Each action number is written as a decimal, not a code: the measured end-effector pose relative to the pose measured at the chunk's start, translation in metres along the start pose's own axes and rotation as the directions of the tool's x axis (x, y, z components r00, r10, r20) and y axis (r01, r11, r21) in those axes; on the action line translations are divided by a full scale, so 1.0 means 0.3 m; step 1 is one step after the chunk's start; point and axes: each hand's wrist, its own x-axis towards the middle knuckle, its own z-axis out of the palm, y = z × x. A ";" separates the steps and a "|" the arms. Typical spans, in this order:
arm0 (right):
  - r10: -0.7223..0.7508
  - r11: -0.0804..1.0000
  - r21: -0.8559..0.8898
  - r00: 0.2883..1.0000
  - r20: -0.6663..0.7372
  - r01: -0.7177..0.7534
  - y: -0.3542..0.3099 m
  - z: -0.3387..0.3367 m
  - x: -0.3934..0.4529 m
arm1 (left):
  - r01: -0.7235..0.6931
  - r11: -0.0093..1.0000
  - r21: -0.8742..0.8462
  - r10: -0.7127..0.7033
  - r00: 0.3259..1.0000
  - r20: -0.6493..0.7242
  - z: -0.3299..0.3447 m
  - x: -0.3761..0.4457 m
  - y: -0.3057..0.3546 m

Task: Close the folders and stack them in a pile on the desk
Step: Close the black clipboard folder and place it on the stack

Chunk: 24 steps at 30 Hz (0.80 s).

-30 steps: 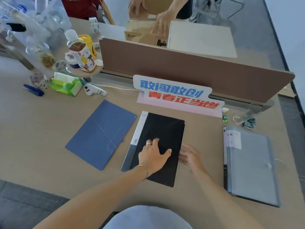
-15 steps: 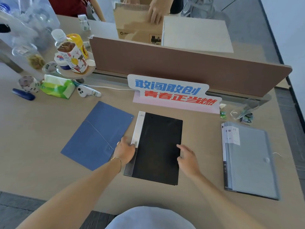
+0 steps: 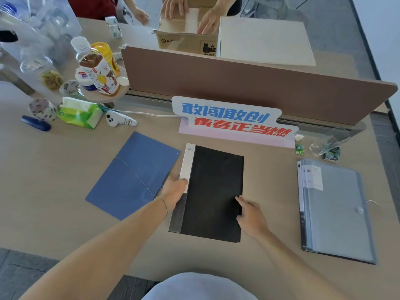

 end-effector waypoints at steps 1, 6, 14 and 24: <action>-0.012 1.000 -0.024 1.000 0.001 0.012 -0.001 0.003 -0.001 | -0.014 1.000 0.011 0.014 1.000 0.000 -0.005 -0.001 0.000; 0.033 0.998 0.045 0.999 0.007 -0.034 -0.019 0.007 -0.011 | -0.067 0.995 0.075 0.066 0.998 0.019 -0.015 -0.032 0.026; 0.121 0.842 0.529 0.993 0.009 -0.108 -0.011 0.001 -0.013 | -0.226 0.971 0.075 0.217 0.970 0.110 0.018 -0.137 0.150; 0.254 0.502 0.855 0.967 -0.001 -0.131 0.065 -0.199 -0.030 | -0.318 0.931 0.178 0.315 0.948 0.044 0.109 -0.201 0.204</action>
